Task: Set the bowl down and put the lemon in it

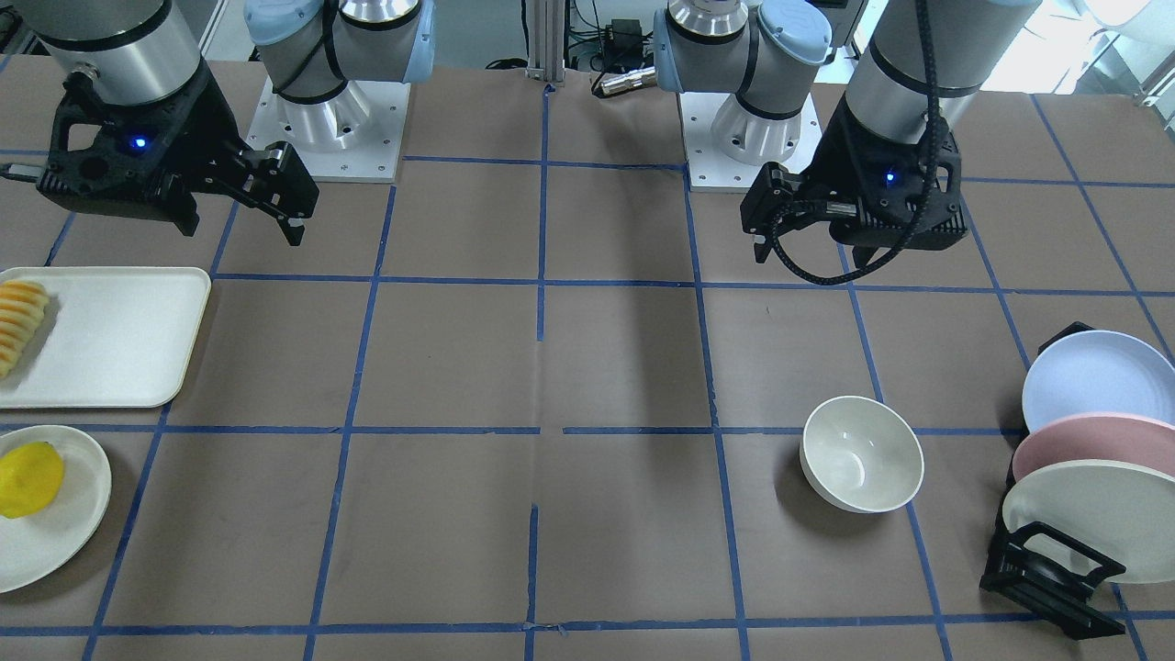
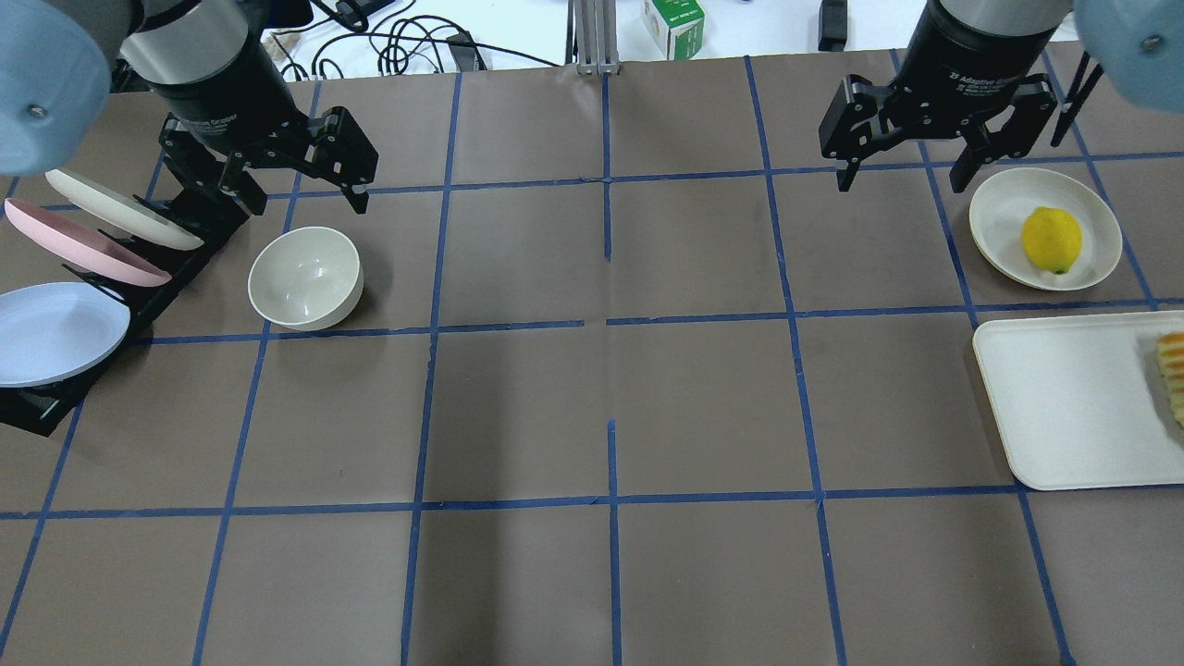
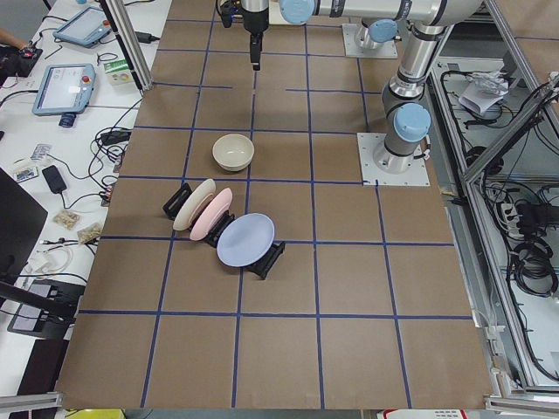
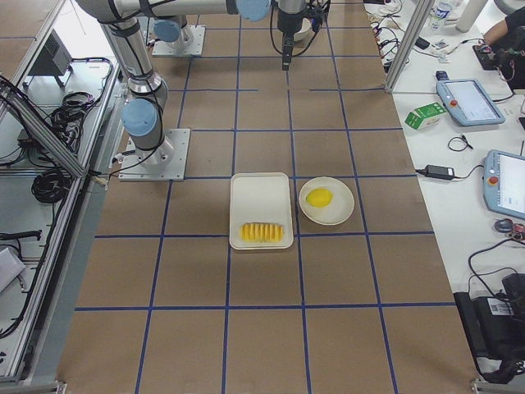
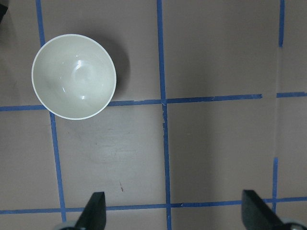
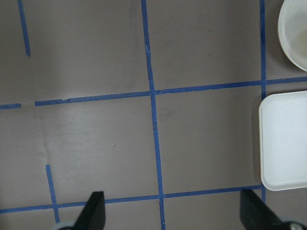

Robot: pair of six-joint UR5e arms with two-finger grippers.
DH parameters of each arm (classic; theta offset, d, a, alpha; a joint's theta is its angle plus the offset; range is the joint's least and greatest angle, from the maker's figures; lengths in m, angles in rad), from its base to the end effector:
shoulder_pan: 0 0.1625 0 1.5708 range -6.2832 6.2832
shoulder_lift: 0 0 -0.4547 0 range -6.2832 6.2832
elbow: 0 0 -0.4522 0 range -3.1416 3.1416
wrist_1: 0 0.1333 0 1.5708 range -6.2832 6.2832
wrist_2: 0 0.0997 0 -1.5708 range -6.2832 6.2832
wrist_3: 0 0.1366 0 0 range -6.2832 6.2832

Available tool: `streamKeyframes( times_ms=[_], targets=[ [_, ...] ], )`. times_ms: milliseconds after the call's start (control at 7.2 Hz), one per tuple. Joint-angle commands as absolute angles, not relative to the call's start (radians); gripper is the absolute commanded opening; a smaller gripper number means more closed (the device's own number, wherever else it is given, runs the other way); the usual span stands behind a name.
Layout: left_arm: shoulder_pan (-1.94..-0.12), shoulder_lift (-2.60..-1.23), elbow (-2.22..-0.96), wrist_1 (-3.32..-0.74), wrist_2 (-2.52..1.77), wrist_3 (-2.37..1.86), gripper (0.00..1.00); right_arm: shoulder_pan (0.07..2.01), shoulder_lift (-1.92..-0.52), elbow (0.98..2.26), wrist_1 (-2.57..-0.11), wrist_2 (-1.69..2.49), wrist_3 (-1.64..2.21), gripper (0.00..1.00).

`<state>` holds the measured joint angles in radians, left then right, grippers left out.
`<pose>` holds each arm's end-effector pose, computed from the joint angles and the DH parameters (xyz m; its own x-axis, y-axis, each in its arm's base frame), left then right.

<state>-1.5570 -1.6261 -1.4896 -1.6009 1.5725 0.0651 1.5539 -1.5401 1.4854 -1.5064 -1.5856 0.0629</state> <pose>-0.1251 -0.5781 0.4912 -0.9987 0.0513 -0.0014 0.0513 0.9987 0.0043 0.1217 -0.5660 0.5042 -0.9967 0.0796 0.0154 0.0797 0.9968 0.0087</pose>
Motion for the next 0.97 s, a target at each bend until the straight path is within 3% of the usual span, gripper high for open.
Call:
streamKeyframes(
  times_ms=[0, 278, 833],
  targets=[
    [-1.554, -1.628, -1.464, -1.636, 1.574, 0.078, 1.0, 1.554, -1.543, 1.486, -1.505, -1.585, 0.063, 1.0],
    [-1.522, -1.672, -1.468, -1.6, 1.583, 0.096, 1.0, 1.552, -1.539, 1.489, -1.499, -1.588, 0.052, 1.0],
    [-1.275, -1.885, -1.509, -1.387, 1.583, 0.338, 1.0, 1.522, -1.485, 1.493, -1.522, -1.609, 0.04, 1.0]
  ],
)
